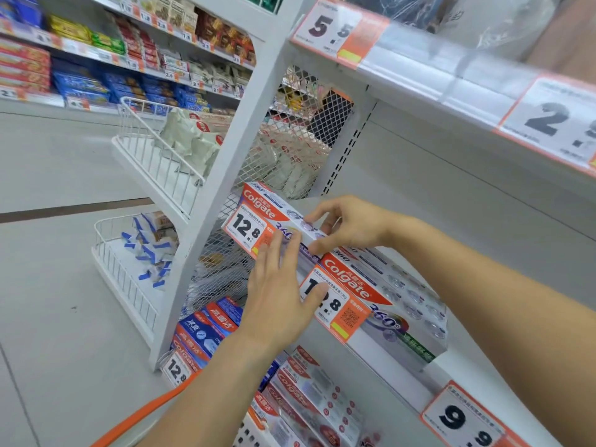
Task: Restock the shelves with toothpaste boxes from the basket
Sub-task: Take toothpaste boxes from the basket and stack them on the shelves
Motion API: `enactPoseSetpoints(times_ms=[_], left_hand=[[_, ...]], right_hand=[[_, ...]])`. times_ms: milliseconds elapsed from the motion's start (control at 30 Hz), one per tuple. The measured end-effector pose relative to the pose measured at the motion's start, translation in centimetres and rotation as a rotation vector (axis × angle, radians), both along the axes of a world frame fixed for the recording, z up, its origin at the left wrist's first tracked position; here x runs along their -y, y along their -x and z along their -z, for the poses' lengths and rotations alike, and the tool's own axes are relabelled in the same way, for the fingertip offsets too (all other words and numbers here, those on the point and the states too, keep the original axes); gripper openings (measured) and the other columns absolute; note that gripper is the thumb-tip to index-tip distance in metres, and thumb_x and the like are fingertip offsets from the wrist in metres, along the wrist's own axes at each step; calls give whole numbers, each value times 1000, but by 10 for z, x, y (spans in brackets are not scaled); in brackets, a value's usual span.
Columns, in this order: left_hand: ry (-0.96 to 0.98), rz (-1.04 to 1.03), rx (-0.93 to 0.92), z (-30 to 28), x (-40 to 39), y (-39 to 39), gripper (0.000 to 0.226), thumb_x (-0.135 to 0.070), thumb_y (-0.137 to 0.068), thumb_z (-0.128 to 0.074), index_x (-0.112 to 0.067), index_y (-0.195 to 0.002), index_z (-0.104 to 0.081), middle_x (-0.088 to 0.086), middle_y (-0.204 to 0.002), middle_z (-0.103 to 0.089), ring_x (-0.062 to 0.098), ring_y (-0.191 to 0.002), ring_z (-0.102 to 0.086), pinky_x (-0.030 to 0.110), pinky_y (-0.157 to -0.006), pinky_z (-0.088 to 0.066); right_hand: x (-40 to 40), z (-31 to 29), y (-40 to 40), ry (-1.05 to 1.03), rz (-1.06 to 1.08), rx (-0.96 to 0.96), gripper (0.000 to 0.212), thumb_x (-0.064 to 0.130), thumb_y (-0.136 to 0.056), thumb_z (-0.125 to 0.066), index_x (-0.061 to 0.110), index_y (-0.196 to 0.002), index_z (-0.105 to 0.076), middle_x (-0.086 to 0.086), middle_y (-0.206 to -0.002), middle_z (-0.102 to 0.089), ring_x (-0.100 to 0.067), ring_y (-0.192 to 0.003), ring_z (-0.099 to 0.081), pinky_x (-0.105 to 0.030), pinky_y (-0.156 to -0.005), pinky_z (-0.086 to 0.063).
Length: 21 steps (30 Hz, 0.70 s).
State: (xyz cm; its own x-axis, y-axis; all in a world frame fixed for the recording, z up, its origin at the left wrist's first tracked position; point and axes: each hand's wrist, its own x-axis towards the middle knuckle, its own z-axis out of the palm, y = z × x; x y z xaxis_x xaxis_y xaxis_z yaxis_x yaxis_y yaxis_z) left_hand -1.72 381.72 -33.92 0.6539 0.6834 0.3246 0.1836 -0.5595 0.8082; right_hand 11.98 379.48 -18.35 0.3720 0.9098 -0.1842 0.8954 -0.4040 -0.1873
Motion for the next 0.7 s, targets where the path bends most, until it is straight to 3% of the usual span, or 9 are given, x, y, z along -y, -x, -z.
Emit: enactPoseSetpoints(times_ms=[100, 167, 300, 367, 433, 567, 700], left_hand=[[-55, 1, 27, -3, 0, -1, 85, -58, -94, -52, -42, -157, 3, -12, -166, 15, 16, -152, 17, 51, -124, -9], [-81, 2, 29, -3, 2, -2, 83, -58, -96, -50, -45, -156, 5, -11, -166, 18, 17, -152, 20, 51, -125, -7], [-150, 17, 0, -5, 9, -3, 78, -61, -98, -42, -44, -156, 7, -10, -164, 23, 18, -150, 26, 49, -124, 0], [-197, 29, -18, -8, 13, -4, 78, -60, -98, -43, -42, -157, 5, -10, -163, 26, 18, -149, 30, 48, -124, 3], [-232, 51, -22, -9, 16, -6, 78, -57, -98, -45, -40, -158, 2, -10, -164, 26, 16, -148, 31, 48, -124, 6], [-225, 91, 1, -8, 21, -8, 73, -53, -100, -45, -41, -158, -2, -14, -164, 24, 13, -148, 32, 47, -124, 8], [-230, 70, 19, -6, 22, -9, 72, -47, -99, -50, -40, -157, -8, -14, -166, 17, 15, -150, 26, 50, -124, 3]], right_hand=[[15, 4, 1, -18, -18, 10, 53, 41, -77, -84, 31, -125, -63, -6, -105, -69, -21, -88, -69, -35, -84, -56], [25, 7, 0, -15, -47, 54, 62, 51, -78, -79, 36, -134, -57, -1, -122, -63, -17, -109, -63, -32, -96, -50], [58, 11, -4, 28, -71, 149, 96, 67, -72, -74, 46, -152, -26, 0, -158, -28, -16, -145, -29, -34, -118, -27], [81, 15, -13, 88, -27, 186, 113, 78, -64, -72, 52, -153, -8, -1, -166, -10, -18, -153, -12, -40, -124, -19], [101, 23, -24, 139, 4, 193, 116, 85, -62, -67, 57, -151, 3, 0, -168, -1, -17, -154, -3, -42, -125, -14], [120, 43, -29, 52, 17, 152, 105, 87, -72, -52, 50, -155, 1, 8, -168, -1, -14, -153, -8, -38, -125, -13], [124, 48, -26, -45, 14, 149, 105, 96, -67, -41, 45, -154, -13, 8, -163, -20, -17, -146, -29, -44, -119, -28]])
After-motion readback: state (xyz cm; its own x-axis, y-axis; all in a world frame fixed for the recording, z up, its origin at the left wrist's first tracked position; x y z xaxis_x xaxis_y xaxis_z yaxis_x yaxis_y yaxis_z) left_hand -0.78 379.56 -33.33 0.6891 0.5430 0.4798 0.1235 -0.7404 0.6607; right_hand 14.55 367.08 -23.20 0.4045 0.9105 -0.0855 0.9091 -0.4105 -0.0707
